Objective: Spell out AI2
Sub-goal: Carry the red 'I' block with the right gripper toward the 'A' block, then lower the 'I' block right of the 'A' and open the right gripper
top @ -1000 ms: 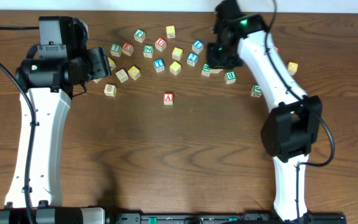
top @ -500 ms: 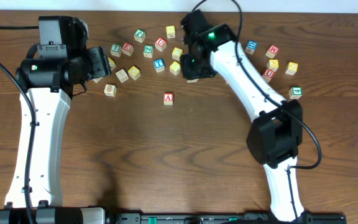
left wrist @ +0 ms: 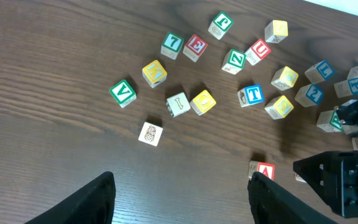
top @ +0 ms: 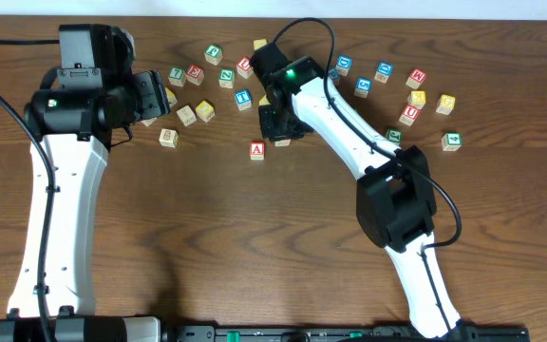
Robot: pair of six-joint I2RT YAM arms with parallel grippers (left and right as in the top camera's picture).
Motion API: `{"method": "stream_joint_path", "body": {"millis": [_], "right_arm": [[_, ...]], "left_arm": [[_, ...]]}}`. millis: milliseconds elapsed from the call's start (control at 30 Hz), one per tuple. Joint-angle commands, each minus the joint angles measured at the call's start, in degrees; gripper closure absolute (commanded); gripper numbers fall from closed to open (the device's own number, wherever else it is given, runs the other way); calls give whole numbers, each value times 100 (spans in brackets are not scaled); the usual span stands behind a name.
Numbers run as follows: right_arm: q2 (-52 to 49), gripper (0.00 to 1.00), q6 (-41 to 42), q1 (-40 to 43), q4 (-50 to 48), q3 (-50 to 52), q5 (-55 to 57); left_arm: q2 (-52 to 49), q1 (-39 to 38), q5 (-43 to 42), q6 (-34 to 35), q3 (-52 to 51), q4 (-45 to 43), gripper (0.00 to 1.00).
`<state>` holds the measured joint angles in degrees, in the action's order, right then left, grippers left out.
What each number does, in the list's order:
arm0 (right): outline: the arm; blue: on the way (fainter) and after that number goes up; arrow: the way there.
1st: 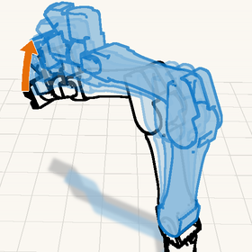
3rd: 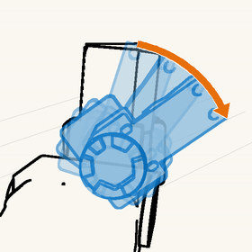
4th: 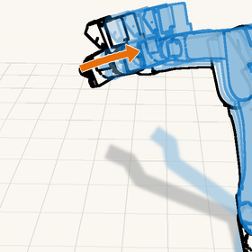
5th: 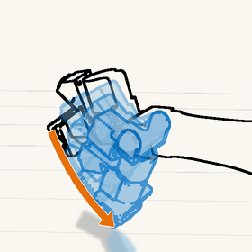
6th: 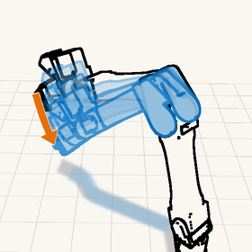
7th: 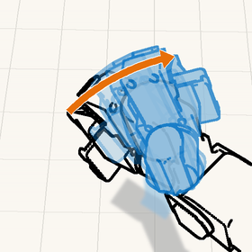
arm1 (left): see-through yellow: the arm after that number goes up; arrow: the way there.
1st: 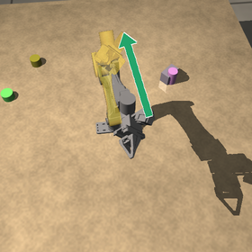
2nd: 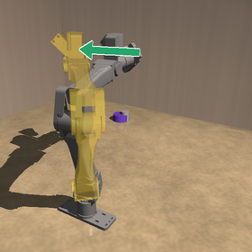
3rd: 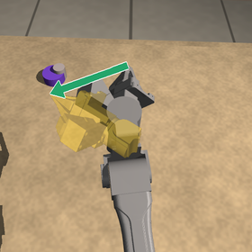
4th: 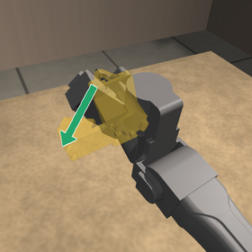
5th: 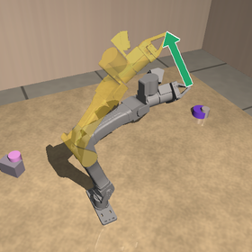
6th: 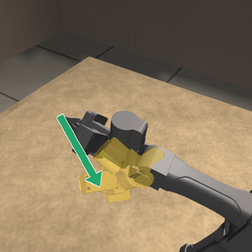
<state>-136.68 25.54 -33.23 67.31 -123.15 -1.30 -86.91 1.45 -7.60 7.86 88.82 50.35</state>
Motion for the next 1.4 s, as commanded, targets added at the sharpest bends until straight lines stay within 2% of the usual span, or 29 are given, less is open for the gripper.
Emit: {"method": "stream_joint_path", "body": {"millis": [0,867,1367], "right_arm": [[-175,81,146,-31,-11,26,96],[-584,80,229,-195,-87,28,98],[-584,72,234,-254,-9,28,116]], "left_arm": [[-33,9,-35,-17,50,-11,32],[-33,9,-35,-15,50,-9,32],[-33,9,-35,-15,50,-7,33]]}}
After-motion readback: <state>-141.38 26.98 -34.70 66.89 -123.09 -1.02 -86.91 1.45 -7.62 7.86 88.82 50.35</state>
